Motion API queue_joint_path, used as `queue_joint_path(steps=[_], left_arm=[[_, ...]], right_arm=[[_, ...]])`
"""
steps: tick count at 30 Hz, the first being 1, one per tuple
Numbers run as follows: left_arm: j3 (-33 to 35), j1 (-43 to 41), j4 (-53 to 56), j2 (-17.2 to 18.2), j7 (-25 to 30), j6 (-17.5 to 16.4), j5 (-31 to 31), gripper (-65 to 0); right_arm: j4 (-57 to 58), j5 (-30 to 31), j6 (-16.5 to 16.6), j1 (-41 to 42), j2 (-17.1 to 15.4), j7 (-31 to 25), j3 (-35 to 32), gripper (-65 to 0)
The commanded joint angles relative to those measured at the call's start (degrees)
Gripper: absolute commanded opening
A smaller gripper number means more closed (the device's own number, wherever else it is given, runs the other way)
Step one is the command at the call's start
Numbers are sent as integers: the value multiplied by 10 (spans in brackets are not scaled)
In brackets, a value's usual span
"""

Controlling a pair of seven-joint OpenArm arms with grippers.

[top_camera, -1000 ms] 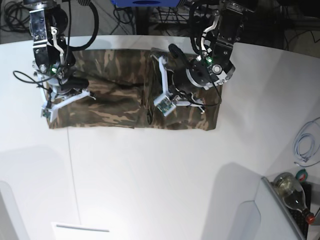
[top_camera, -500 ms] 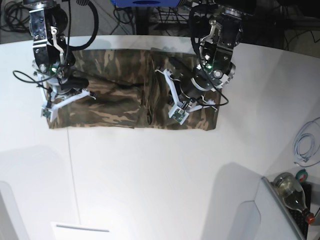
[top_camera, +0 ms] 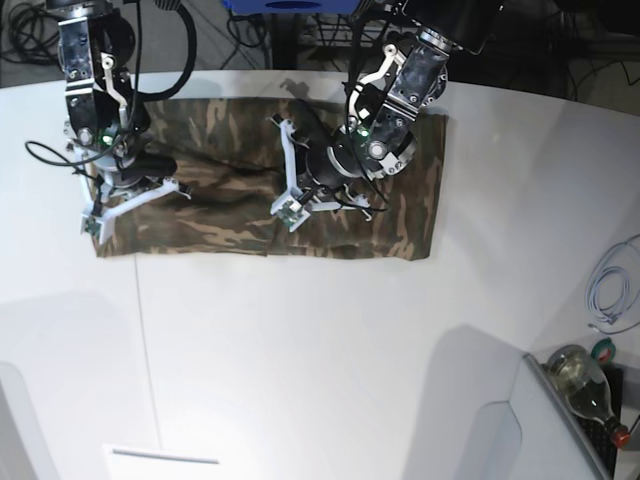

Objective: Layout the t-shirt on the table in an organized manner, then fold the t-shirt properly
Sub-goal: 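Release the strip and reposition both grippers at its folded ends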

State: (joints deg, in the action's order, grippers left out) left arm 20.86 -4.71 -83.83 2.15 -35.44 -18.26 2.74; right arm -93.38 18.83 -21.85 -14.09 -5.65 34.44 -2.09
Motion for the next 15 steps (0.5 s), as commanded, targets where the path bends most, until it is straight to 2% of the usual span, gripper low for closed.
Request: queue_joint_path(steps=[1,4,6,7,8,10,13,15], left_arm=[[-29,-1,-41,3,13,5,0,-650],[-133,-29,-112,5,12,3,0,-650],[-196,-35,-120,21,13,3,0,-650],[-225,-35,-111,33,14,3,0,-650],[-255,-35,-94,44,15,2,-1,-650],[-309,-33,-58,69,16,-14,-28,-650],[-397,-37,4,115,52,-71,-104,-650],[-427,-38,42,141,72,-96,-133,-650]], right_arm=[[-11,-3,2,4,-4,-12,4,-650],[-35,-2,11,-10,5,-20,65,-648],[-60,14,60,-21,25,-50,107,-645],[-67,37,100,-26,32,-60,140,-629],[-69,69,142,-27,35,-60,172,-593],[-53,139,217,-10,31,-39,229,-482],[16,232,317,31,7,50,313,-273],[69,264,371,50,-6,87,357,-177]])
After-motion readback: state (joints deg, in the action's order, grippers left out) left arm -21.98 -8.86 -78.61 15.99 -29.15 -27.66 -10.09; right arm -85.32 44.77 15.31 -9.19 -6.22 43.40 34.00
